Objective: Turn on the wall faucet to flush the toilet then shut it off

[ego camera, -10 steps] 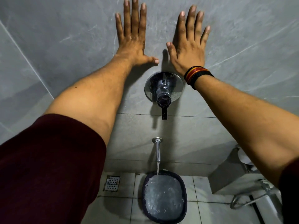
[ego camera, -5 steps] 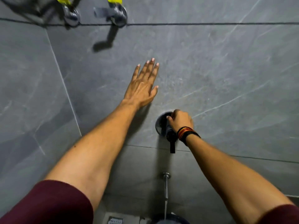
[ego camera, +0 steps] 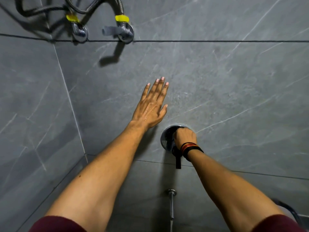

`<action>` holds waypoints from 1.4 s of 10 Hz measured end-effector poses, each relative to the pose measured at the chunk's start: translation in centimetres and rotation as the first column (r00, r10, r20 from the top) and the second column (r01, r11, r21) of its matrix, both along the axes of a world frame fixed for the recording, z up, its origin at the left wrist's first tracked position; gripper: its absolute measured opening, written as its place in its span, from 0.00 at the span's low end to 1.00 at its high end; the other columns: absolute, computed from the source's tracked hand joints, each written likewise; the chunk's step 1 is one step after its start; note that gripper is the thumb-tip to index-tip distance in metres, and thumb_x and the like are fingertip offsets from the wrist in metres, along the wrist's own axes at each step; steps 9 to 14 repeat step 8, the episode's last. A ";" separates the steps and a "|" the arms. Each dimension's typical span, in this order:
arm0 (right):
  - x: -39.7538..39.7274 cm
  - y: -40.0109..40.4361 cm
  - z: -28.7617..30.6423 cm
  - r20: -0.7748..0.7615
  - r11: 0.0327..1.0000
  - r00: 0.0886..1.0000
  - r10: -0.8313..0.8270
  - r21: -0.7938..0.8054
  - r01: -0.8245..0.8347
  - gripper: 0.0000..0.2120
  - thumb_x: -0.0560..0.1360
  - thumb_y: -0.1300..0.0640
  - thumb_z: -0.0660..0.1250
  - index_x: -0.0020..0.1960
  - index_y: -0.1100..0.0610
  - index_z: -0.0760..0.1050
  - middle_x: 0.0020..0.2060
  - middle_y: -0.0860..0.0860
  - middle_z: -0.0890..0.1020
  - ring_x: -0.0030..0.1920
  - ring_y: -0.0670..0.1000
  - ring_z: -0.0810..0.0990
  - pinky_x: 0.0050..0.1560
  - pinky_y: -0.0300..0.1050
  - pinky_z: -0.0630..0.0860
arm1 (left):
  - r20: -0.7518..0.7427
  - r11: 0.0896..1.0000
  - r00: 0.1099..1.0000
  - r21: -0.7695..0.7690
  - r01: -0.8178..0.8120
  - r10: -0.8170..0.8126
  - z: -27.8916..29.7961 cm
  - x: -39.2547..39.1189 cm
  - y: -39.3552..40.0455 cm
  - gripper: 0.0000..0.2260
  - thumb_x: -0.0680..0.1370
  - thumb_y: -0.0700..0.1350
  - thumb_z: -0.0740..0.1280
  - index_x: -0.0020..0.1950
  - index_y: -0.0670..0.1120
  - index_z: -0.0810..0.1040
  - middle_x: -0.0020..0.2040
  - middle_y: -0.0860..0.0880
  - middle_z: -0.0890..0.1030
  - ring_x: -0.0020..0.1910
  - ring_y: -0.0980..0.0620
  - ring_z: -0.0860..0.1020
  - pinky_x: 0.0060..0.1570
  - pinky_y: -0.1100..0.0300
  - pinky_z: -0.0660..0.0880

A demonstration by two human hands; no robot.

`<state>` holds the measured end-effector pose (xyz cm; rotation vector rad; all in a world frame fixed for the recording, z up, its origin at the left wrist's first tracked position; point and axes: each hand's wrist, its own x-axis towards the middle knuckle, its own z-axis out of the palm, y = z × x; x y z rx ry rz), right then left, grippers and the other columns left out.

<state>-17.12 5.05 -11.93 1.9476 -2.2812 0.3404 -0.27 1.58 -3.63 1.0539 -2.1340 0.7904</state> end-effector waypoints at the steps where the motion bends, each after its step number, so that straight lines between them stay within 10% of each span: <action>1: 0.7 -0.3 -0.3 0.034 1.000 0.999 -0.029 0.000 0.029 0.10 0.78 0.63 0.66 0.55 0.61 0.83 0.53 0.59 0.86 0.55 0.61 0.85 0.53 0.51 0.81 | -0.014 0.999 1.000 0.030 -0.011 0.011 -0.6 0.8 -0.1 0.36 0.84 0.52 0.59 0.88 0.42 0.47 0.88 0.40 0.47 0.87 0.43 0.47 0.86 0.41 0.47; 3: 0.2 -0.7 -1.2 0.441 0.986 0.887 -0.136 -0.031 0.167 0.13 0.82 0.58 0.63 0.54 0.63 0.84 0.53 0.62 0.86 0.55 0.62 0.84 0.53 0.50 0.80 | -0.010 0.999 1.000 0.041 -0.006 0.006 -0.9 1.1 0.1 0.35 0.85 0.51 0.57 0.88 0.42 0.47 0.88 0.41 0.47 0.87 0.43 0.47 0.86 0.41 0.47; 4: -1.3 -1.2 -1.5 0.733 0.984 0.661 -0.162 0.069 0.164 0.17 0.85 0.57 0.60 0.64 0.67 0.80 0.60 0.64 0.82 0.61 0.63 0.81 0.61 0.50 0.77 | -0.012 0.999 1.000 0.041 -0.003 0.004 -0.6 0.9 0.1 0.35 0.85 0.51 0.58 0.88 0.42 0.47 0.88 0.40 0.47 0.87 0.43 0.47 0.86 0.41 0.46; 5: -2.7 -1.0 -1.5 0.931 0.982 0.314 -0.189 0.171 0.085 0.15 0.86 0.60 0.53 0.47 0.57 0.76 0.41 0.54 0.78 0.38 0.52 0.80 0.42 0.45 0.80 | -0.034 0.999 0.999 0.044 0.000 0.001 -0.5 0.6 0.2 0.35 0.85 0.51 0.57 0.88 0.41 0.47 0.88 0.40 0.47 0.87 0.44 0.47 0.86 0.40 0.46; 6: -2.8 0.1 -0.8 0.983 0.985 0.081 -0.167 0.169 -0.020 0.22 0.86 0.66 0.45 0.36 0.55 0.65 0.21 0.50 0.70 0.14 0.43 0.66 0.13 0.32 0.62 | -0.037 0.999 0.999 0.048 -0.006 0.008 -0.5 0.8 0.1 0.35 0.85 0.50 0.58 0.88 0.41 0.47 0.88 0.40 0.47 0.87 0.44 0.46 0.85 0.40 0.47; 7: -3.3 0.1 -1.5 0.975 0.982 0.131 -0.181 0.186 -0.030 0.19 0.86 0.64 0.50 0.39 0.57 0.69 0.25 0.52 0.72 0.13 0.44 0.66 0.13 0.28 0.59 | -0.029 0.998 0.999 0.060 -0.027 0.029 -0.3 1.2 1.2 0.35 0.85 0.51 0.57 0.88 0.42 0.45 0.88 0.41 0.45 0.87 0.44 0.45 0.85 0.40 0.46; 8: -5.3 -0.5 -3.4 0.933 0.988 0.337 -0.124 0.085 0.130 0.16 0.84 0.54 0.58 0.42 0.59 0.76 0.42 0.65 0.85 0.31 0.58 0.81 0.29 0.42 0.79 | -0.005 0.996 0.997 0.055 -0.072 0.073 -0.2 2.4 1.9 0.34 0.86 0.52 0.55 0.88 0.43 0.43 0.88 0.42 0.42 0.87 0.45 0.43 0.86 0.41 0.45; 14: -5.3 -0.5 -3.4 0.933 0.988 0.337 -0.124 0.085 0.130 0.16 0.84 0.54 0.58 0.42 0.59 0.76 0.42 0.65 0.85 0.31 0.58 0.81 0.29 0.42 0.79 | -0.005 0.996 0.997 0.055 -0.072 0.073 -0.2 2.4 1.9 0.34 0.86 0.52 0.55 0.88 0.43 0.43 0.88 0.42 0.42 0.87 0.45 0.43 0.86 0.41 0.45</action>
